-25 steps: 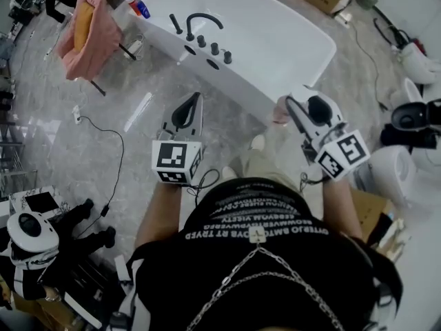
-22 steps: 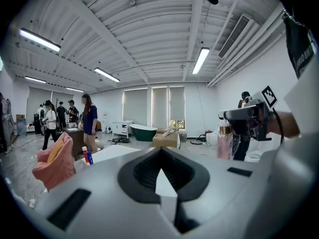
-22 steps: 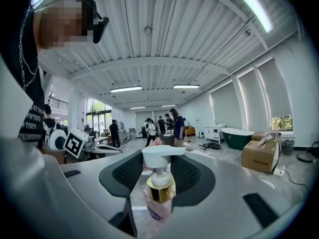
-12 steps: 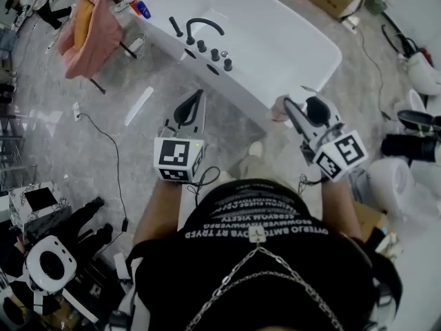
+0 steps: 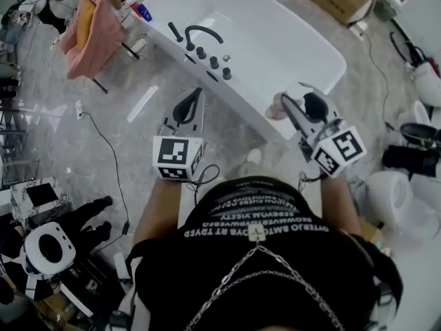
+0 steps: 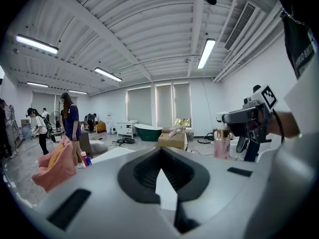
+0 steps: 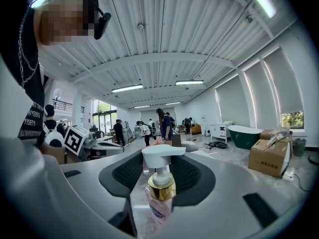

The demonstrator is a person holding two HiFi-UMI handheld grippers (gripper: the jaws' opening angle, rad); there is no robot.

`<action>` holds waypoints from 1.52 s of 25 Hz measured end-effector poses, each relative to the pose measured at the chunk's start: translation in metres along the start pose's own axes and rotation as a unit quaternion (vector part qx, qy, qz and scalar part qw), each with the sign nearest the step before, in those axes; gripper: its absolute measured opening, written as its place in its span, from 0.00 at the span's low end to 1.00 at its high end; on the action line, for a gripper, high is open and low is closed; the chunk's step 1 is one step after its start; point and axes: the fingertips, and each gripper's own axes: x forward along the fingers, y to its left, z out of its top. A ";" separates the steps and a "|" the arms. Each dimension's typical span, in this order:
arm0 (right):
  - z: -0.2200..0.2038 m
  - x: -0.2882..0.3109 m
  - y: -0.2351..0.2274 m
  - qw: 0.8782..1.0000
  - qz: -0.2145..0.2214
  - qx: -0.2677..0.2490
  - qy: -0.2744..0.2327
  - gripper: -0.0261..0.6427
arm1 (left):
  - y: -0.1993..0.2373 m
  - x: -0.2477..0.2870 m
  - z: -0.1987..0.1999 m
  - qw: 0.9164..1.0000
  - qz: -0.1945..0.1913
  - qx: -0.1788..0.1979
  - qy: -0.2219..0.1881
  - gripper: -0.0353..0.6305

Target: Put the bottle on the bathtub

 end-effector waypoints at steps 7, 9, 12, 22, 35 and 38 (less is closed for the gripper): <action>0.005 0.010 -0.041 1.000 0.023 0.005 -0.002 0.29 | -0.010 0.034 0.020 1.000 0.015 0.006 0.001 0.06; 0.006 0.014 -0.051 1.000 0.031 0.005 -0.003 0.29 | -0.012 0.040 0.023 1.000 0.024 0.006 0.002 0.06; 0.005 0.018 -0.062 0.999 0.047 -0.002 -0.004 0.29 | -0.013 0.044 0.026 0.999 0.039 0.001 0.000 0.06; -0.018 0.043 -0.085 0.997 0.070 0.009 0.023 0.30 | -0.017 0.040 0.011 0.997 0.071 -0.011 0.019 0.06; -0.063 0.102 -0.090 0.996 0.056 0.034 0.056 0.30 | 0.028 0.065 0.006 0.998 0.057 -0.001 0.027 0.06; -0.079 0.116 -0.097 0.995 0.045 0.041 0.073 0.30 | 0.039 0.077 0.012 0.999 0.049 0.006 0.023 0.06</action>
